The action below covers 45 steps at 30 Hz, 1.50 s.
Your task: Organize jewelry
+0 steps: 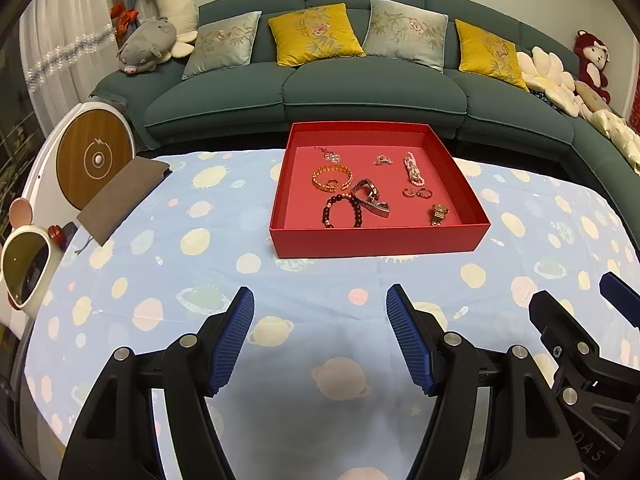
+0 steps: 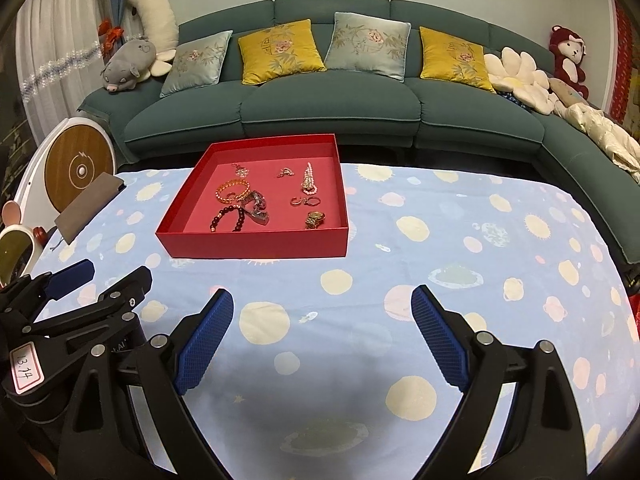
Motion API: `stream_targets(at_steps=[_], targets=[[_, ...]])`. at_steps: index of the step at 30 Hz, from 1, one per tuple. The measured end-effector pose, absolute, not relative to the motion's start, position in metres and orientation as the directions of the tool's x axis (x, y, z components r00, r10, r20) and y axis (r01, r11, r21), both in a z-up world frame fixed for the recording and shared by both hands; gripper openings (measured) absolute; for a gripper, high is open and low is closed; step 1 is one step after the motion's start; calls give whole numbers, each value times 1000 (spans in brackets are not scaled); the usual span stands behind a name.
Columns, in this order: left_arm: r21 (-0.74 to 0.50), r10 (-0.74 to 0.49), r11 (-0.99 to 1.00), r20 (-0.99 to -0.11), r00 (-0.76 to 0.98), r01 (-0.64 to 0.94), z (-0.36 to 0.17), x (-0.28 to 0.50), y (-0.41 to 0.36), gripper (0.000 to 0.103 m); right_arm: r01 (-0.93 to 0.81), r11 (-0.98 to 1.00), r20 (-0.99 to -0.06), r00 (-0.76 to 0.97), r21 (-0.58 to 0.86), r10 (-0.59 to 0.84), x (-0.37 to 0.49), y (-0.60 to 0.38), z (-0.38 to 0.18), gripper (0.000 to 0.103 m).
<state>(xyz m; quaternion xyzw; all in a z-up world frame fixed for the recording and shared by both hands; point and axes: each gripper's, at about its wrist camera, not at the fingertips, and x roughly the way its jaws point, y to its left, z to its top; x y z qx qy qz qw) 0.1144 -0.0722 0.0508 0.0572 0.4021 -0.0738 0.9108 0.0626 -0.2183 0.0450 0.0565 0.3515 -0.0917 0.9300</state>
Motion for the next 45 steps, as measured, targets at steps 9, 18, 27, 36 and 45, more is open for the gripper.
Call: stream_targets(at_steps=[9,18,27,36,45], targets=[[56,-71,985,-734,676,163,52,114,-73,66,227,973,-662,736,44,-142,62,-222,45,88],[77,-42,987,-721,692,140,52,113,-70,66,223,974,-660,737,35,-145,63,-218,44,88],[77,-34,989,-716,697,128,53,113,-66,66,220,975,-652,743,28,-149,64,-213,44,88],[55,-36,993,-688,725,101,57,110,-60,66,218,976,-647,747,20,-154,65,-210,45,88],[59,-36,993,-691,722,106,57,111,-61,66,218,976,-641,750,6,-164,65,-208,46,89]])
